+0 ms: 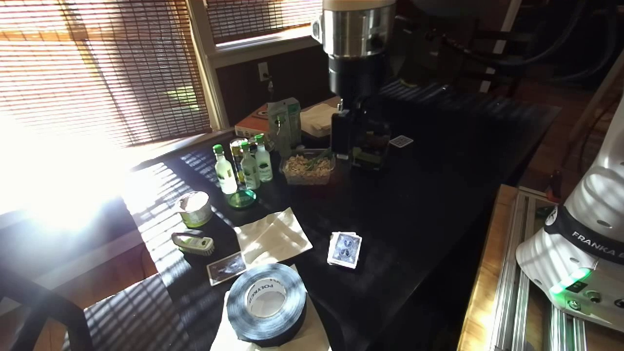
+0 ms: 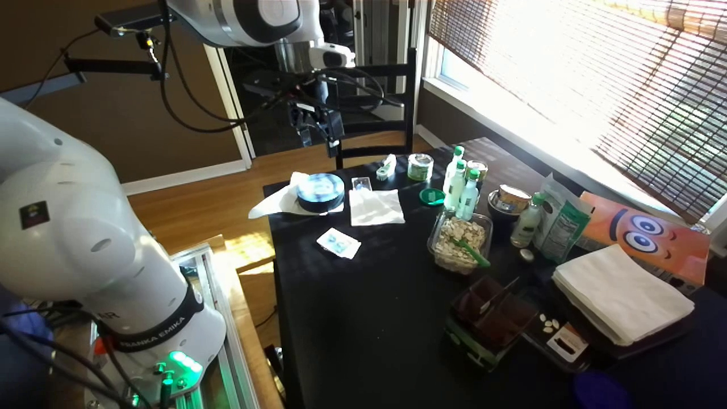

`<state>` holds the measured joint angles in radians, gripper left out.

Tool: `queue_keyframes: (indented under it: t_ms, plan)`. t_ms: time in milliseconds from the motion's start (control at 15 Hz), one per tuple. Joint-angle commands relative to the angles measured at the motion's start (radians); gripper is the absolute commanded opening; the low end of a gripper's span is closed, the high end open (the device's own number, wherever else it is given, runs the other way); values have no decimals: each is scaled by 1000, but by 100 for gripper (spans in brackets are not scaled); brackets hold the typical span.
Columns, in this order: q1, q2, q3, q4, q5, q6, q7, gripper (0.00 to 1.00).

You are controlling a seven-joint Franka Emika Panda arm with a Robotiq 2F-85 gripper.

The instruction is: Put the green lid on the tin

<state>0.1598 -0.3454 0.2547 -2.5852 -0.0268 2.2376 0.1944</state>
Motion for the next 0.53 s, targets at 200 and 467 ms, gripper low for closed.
queue_keyframes:
  t_ms: [200, 467]
  plan:
    - [3, 111, -31, 38, 10, 80, 17, 100]
    - [11, 126, -24, 56, 71, 86, 91, 100]
